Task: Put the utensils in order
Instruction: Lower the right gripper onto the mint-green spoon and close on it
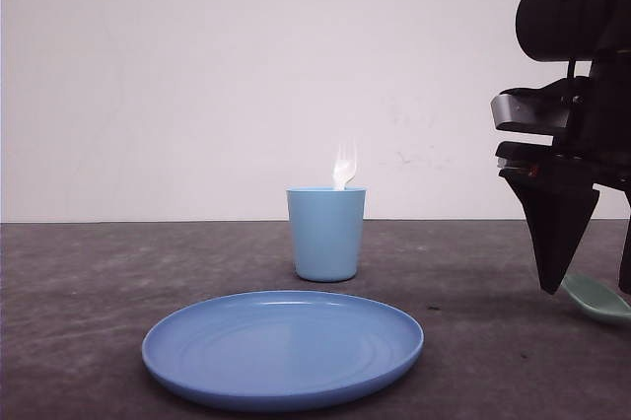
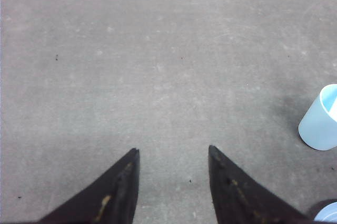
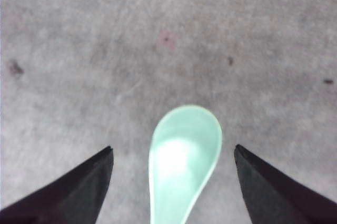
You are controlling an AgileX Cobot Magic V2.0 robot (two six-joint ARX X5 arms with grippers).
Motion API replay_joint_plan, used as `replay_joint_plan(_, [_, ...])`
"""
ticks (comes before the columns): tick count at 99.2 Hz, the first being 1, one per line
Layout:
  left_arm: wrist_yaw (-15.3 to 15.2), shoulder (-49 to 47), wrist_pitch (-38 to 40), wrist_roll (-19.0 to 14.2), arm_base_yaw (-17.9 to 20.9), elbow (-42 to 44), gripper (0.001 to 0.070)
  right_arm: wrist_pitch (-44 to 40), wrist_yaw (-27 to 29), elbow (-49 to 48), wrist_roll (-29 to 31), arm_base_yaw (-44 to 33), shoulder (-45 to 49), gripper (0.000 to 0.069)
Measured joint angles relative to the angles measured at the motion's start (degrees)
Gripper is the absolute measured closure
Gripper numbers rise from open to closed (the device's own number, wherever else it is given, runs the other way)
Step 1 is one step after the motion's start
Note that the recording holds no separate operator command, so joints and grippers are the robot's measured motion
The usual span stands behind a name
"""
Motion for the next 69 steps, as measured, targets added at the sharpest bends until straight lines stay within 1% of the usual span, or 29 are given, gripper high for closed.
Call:
replay_joint_plan(15, [0.0,0.0,0.0,0.0,0.0,0.0,0.0470,0.4,0.2,0.0,0.0,0.0,2.2,0.0236])
replay_joint_plan(19, [0.0,0.0,0.0,0.0,0.0,0.0,0.0470,0.3,0.5,0.0,0.0,0.0,2.6,0.0248])
replay_joint_plan(24, [0.0,0.0,-0.1,0.0,0.0,0.0,0.0470,0.4,0.8,0.0,0.1,0.0,2.6,0.0300])
replay_joint_plan(33, [0.0,0.0,0.0,0.0,0.0,0.0,0.0470,0.5,1.5,0.0,0.1,0.0,2.6,0.0449])
replay_joint_plan(37, [0.0,0.0,-0.1,0.0,0.0,0.0,0.0470,0.5,1.5,0.0,0.1,0.0,2.6,0.0482])
replay_joint_plan(69, [0.0,0.0,-0.1,0.0,0.0,0.0,0.0470,0.5,1.5,0.0,0.1,0.0,2.4,0.0490])
